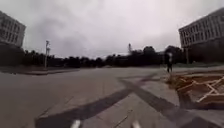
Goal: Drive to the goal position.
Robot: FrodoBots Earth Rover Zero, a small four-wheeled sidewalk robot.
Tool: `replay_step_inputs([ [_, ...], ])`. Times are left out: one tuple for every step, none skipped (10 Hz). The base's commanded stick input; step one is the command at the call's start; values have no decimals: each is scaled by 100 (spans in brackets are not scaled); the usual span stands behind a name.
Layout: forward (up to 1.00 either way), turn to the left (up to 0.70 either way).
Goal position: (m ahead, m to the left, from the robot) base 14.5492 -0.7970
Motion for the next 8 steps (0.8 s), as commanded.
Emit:
replay_step_inputs([
  [70, 0],
  [70, 0],
  [70, 0],
  [70, 0],
  [70, 0],
  [70, 0],
  [70, 0],
  [70, 0],
])
